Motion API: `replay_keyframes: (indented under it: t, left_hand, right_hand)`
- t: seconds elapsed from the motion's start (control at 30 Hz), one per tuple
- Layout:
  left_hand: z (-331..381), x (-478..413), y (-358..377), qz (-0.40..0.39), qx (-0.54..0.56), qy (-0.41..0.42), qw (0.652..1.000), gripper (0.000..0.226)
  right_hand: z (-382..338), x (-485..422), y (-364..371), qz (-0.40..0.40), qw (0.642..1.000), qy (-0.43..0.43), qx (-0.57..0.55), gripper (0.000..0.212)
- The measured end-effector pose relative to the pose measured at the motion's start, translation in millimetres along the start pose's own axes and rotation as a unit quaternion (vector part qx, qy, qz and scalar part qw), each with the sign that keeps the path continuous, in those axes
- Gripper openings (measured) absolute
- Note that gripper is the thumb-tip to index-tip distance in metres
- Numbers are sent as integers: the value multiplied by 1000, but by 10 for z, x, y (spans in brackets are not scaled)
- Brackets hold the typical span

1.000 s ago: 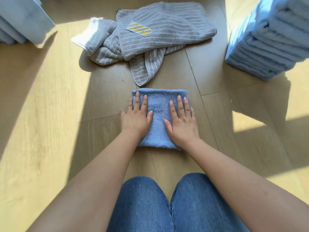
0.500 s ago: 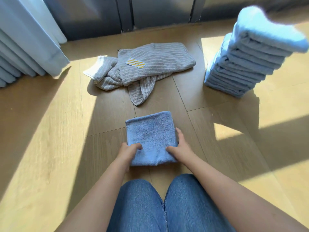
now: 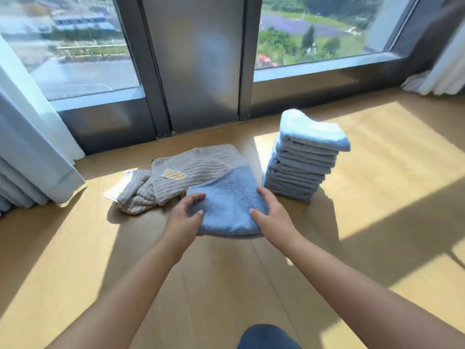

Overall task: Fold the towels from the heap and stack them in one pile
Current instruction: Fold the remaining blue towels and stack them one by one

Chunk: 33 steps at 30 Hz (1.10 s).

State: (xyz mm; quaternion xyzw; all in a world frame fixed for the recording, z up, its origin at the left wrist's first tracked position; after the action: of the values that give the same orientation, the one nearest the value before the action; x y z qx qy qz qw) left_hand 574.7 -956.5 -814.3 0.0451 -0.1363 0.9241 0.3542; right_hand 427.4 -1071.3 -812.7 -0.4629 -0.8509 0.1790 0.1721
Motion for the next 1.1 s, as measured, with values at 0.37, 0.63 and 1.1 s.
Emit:
replay_keyframes:
  t: [0.37,0.63,1.1]
  left_hand:
    - [2117,-939,1330,-45,-48,178,982,39]
    - [1924,-1710,2269,-90,-34,120,988,42]
    - [1145,-1882,2107,-34,-26,24,999,47]
  right_hand:
    - [-937,-1245,-1914,161,974,-148,-55,63]
    - [-221,-1943,-2259,247,965,-67,-62,54]
    - [450,-2052,-1993,225,970,72,63,44]
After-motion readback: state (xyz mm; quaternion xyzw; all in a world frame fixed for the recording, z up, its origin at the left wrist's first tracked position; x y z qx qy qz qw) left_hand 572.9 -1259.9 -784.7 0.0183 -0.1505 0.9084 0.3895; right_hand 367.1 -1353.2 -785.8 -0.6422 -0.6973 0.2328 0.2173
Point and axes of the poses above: each hand's wrist, its own x-axis away from the middle knuckle, its own y-axis out of the palm, z = x × y, the point moved 8 cm from there along -x, towards the middle knuckle, and after that the axes turned 5 degrees about z, right-handed, at the moved point
